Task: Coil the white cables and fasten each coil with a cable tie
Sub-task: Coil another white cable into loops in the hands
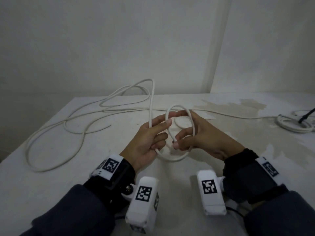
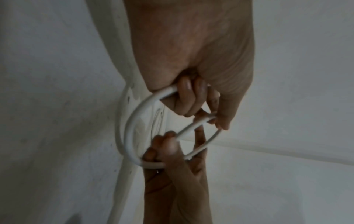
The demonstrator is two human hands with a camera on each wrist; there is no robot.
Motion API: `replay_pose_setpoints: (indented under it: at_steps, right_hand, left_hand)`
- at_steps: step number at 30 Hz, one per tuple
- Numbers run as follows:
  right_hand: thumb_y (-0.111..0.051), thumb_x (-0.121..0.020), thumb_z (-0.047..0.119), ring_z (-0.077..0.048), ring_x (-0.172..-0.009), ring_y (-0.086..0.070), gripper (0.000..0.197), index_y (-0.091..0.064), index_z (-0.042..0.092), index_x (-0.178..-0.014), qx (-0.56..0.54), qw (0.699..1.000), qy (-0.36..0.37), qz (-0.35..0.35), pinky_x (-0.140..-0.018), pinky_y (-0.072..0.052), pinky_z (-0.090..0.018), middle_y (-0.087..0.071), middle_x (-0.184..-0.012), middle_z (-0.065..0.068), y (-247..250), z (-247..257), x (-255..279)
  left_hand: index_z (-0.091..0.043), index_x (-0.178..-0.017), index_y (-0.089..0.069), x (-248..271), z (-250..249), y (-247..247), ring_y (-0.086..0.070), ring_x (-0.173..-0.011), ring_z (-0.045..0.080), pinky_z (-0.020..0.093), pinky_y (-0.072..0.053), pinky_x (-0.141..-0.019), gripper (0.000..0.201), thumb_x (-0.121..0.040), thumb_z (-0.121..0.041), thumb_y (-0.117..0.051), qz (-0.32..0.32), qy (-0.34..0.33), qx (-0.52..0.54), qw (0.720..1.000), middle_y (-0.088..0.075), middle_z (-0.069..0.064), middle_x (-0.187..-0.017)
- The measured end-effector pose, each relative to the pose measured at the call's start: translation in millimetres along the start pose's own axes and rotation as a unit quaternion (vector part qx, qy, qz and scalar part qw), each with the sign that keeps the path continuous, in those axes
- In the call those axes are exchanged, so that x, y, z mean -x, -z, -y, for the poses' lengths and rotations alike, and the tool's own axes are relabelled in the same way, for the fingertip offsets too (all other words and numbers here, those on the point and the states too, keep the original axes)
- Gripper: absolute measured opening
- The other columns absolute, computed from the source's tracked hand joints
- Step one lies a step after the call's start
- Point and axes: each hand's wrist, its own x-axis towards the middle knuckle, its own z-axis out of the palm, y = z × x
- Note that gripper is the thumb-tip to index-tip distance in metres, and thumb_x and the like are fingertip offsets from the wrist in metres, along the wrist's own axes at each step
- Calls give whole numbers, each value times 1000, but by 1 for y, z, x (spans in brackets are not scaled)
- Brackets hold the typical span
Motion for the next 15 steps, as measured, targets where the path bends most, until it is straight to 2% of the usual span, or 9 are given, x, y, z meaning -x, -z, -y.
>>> replay_pose_setpoints:
  at_steps: [3, 6, 9, 10, 12, 15]
  right_hand:
    - [-78, -66, -13, -22, -75, -67, 76, -52, 27, -125, 57, 998, 2, 11, -77, -56, -39, -69, -79, -13, 1, -1, 0]
    - [-80, -64, -10, -20, -73, -67, 75, -55, 26, -124, 16, 998, 27, -48, -83, -56, -41, -69, -69, -8, 8, -1, -1]
    - [-82, -55, 4, -23, -78, -68, 75, -58, 23, -123, -101, 988, 61, -96, -83, -54, -35, -67, -77, -17, 16, 0, -1]
    - [-80, -53, 8, -24, -80, -69, 74, -58, 22, -122, -139, 982, 68, -110, -82, -55, -33, -68, -79, -18, 17, 1, 0]
    - [-75, -57, 8, -24, -82, -71, 67, -58, 18, -121, -204, 968, 79, -126, -79, -57, -29, -72, -79, -15, 18, 4, 0]
    - [-70, -65, 7, -22, -83, -72, 52, -59, 11, -116, -314, 937, 78, -133, -76, -58, -28, -73, -82, -12, 13, 3, -4]
  left_hand:
    - [-3, -106, -64, -1, -1, 1, -25, -33, 1, 13, -16, -32, 27, -82, -15, -63, -45, -15, -26, 999, -46, -6, -62]
    - [-6, -90, -59, -3, -1, 1, -26, -33, 1, 13, -18, -32, 3, -90, -9, -58, -81, -36, -3, 996, -49, -8, -55]
    - [-9, -82, -59, -6, 1, 1, -35, -42, 2, 13, -30, -39, 8, -89, -5, -59, -106, -43, 8, 993, -54, -3, -64]
    - [-10, -81, -60, -6, 2, 2, -40, -48, 4, 14, -35, -45, 10, -89, -4, -59, -103, -39, 0, 994, -54, -2, -66]
    - [-13, -77, -60, -4, 4, 2, -45, -59, 7, 18, -40, -59, 13, -87, -5, -61, -72, -24, -31, 997, -53, -1, -67]
    - [-14, -70, -59, 0, 7, 0, -49, -60, 8, 22, -43, -63, 13, -78, -9, -67, -9, 0, -72, 997, -52, 1, -65]
